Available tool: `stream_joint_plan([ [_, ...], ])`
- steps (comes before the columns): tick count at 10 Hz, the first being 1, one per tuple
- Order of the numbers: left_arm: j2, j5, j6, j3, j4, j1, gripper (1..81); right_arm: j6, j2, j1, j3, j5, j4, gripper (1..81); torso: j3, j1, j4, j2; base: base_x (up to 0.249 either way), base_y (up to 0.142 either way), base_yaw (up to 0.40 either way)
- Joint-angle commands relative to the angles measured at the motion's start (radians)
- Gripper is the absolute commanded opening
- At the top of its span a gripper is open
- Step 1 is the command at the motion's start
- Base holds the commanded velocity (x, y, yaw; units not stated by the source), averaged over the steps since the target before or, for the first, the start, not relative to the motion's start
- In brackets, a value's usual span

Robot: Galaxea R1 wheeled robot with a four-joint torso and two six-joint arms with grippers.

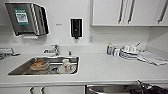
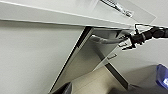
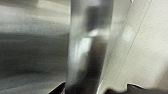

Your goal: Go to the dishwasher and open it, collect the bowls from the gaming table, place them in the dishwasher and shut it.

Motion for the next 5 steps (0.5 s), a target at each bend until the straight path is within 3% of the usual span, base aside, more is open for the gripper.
stream_joint_plan([
  [1, -0.028, 0.004, 0.001, 0.02, 0.007, -0.081, 81.1, -0.003, -0.062, -0.005, -0.054, -0.252, 0.009, 81.1, 0.0, 0.0, 0.0, 0.0, 0.0, 0.0, 0.0],
  [5, -0.025, 0.006, 0.001, 0.02, 0.005, -0.082, 81.1, -0.044, -0.081, -0.03, -0.055, -0.247, 0.009, 81.1, 0.0, 0.0, 0.0, 0.0, 0.0, 0.0, 0.0],
])
